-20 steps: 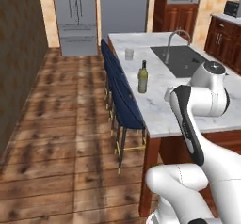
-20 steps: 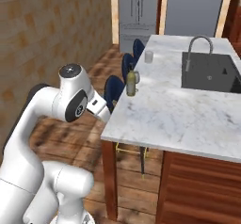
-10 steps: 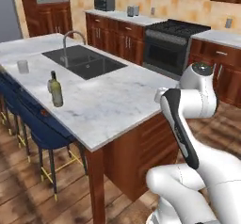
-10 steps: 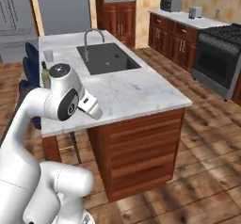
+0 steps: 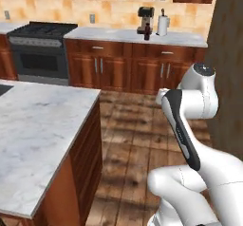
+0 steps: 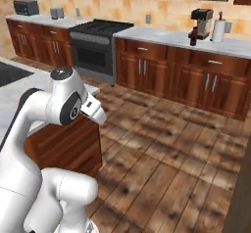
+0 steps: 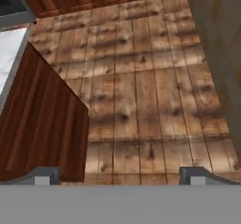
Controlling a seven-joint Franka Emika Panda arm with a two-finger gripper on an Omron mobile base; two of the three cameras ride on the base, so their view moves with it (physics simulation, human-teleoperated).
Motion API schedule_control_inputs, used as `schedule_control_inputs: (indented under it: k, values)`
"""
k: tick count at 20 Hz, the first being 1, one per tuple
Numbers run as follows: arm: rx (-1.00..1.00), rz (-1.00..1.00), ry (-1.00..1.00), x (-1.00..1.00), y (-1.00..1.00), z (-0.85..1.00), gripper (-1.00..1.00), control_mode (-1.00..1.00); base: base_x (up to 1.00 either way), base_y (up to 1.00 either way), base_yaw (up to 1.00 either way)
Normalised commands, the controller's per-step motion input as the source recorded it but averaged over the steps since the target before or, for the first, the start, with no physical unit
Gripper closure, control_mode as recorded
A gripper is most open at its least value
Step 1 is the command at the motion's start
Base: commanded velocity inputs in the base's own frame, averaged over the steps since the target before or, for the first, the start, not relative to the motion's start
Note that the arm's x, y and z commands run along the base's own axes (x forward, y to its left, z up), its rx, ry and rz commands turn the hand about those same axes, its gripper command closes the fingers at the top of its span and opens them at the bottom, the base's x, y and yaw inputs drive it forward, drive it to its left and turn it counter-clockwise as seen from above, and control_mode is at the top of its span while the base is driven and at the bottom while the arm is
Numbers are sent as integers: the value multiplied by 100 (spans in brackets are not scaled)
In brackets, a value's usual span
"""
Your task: There is a wine glass and glass cup on the dining counter. Place the wine bottle next to the wine glass and the juice bottle next to the glass cup.
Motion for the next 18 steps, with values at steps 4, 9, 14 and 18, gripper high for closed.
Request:
schedule_control_inputs:
  k: [4,9,14,18]
  values:
    - [0,0,0,0,0,0,-100,100,11,-3,-79]
    - [0,0,0,0,0,0,-100,100,73,-1,-25]
    - [0,0,0,0,0,0,-100,100,91,1,-11]
    - [0,0,0,0,0,0,-100,100,94,7,-3]
